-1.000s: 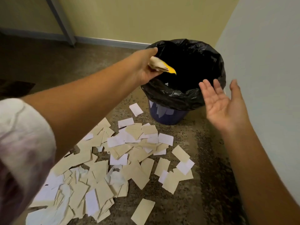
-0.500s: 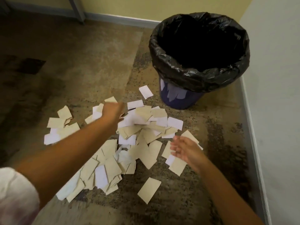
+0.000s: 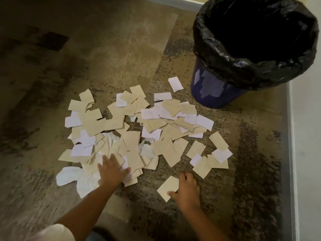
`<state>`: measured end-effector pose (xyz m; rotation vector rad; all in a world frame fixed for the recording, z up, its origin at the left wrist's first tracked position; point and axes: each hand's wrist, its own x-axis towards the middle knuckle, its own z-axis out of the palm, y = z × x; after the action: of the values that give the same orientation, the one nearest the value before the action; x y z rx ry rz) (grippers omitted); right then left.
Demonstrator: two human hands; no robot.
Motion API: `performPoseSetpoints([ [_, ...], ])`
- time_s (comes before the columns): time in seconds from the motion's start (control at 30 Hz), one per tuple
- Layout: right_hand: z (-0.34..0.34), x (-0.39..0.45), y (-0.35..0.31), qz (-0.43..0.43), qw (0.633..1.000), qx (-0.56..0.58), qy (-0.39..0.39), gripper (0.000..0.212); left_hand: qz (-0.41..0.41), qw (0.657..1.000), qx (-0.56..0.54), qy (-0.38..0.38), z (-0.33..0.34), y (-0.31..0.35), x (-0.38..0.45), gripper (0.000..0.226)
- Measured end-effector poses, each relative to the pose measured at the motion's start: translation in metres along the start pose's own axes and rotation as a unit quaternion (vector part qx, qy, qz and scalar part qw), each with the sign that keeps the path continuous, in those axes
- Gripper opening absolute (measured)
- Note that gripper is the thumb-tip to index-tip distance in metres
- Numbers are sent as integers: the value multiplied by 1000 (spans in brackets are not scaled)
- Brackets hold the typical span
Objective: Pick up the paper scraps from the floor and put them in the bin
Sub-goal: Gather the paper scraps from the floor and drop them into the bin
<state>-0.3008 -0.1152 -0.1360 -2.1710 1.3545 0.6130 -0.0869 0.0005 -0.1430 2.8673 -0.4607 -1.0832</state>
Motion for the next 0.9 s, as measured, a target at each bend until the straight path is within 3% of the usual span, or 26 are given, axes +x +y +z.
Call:
performPoseSetpoints([
  [0.1, 2, -1, -5, 10, 1000, 6, 1, 56, 34, 995, 95, -2, 12, 8, -11, 99],
  [0.23, -6, 4, -6, 9, 1000, 14, 6, 26, 10, 1000, -8, -12, 23, 17, -27, 97],
  [0.3, -14, 8, -5, -21, 1000, 6, -13, 10, 5, 1000, -18, 2, 24, 22, -30, 83],
  [0.4, -23, 12, -2, -115, 989, -59, -68, 24, 11, 999, 4, 34, 23, 25, -30, 53],
  [0.47, -28, 15, 2, -144, 985, -78, -44, 26, 15, 999, -7, 50, 22, 27, -31, 43],
  [0.57, -40, 26, 20, -90, 993, -24, 75, 29, 39, 995, -24, 88, 19, 31, -35, 38],
  [0.67, -55, 40, 43, -33, 986, -106, 126, 57, 89, 990, 3, 108, 15, 37, -43, 36],
  [0.77, -65, 55, 60, -7, 978, -194, 73, 83, 169, 976, 1, 141, 12, 44, -53, 34],
  [0.9, -70, 70, 70, 18, 986, -163, -7, 96, 227, 952, -138, 151, 11, 57, -69, 30],
])
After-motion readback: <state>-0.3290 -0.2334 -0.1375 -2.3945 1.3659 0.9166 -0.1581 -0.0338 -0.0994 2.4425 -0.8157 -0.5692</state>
